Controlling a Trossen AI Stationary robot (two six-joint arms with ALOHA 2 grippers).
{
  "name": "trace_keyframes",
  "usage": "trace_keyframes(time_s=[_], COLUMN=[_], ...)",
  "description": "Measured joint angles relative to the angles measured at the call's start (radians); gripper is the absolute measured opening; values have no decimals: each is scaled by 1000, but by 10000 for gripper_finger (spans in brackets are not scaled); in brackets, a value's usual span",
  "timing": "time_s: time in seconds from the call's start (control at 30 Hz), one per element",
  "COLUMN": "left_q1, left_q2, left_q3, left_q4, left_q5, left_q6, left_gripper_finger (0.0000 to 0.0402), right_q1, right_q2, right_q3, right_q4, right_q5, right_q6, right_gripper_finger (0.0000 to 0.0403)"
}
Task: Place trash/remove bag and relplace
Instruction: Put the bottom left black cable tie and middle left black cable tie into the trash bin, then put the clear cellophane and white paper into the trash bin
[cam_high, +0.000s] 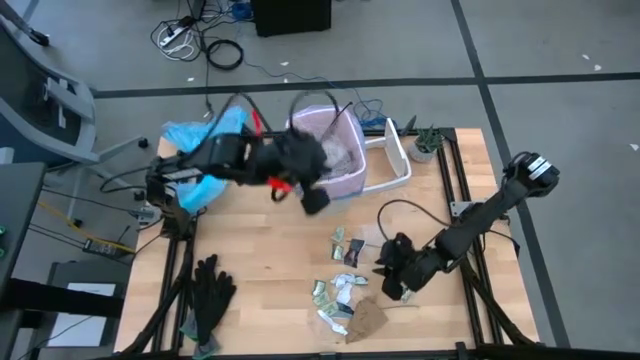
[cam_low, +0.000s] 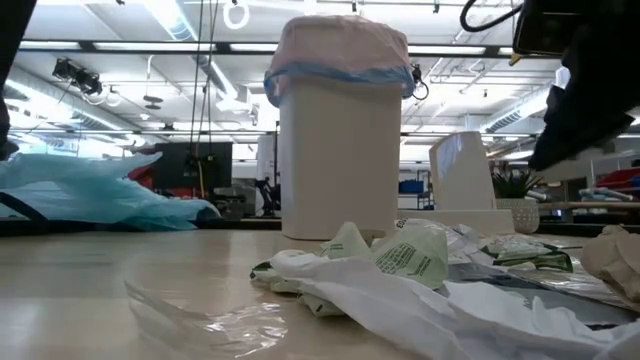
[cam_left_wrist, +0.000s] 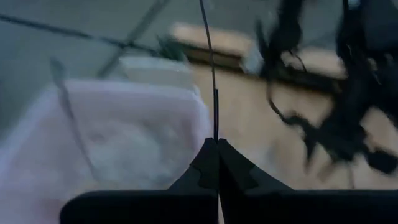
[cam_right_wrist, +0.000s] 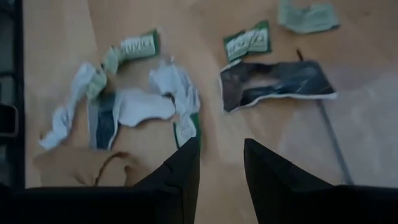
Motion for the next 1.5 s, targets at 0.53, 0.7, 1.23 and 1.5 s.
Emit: trace_keyframes(time_s=[0.53, 0.7, 1.23, 1.5], left_q1=[273, 276, 173, -50], left_q2=[38, 47, 17, 17], left_q3=[-18, -17, -17, -17], left_q4=[113, 105, -273, -325], left_q5=[24, 27, 7, -33], left_q6=[-96, -114, -69, -89], left_gripper_finger=[28, 75, 126, 127], right_q1=[-31, -31, 20, 34], right_q2=[-46, -46, -46, -46], right_q3=[-40, -40, -40, -40], right_q4=[70, 71, 64, 50], right_q5=[30, 30, 42, 13], right_q6=[-9, -9, -17, 0], right_gripper_finger=[112, 112, 112, 112])
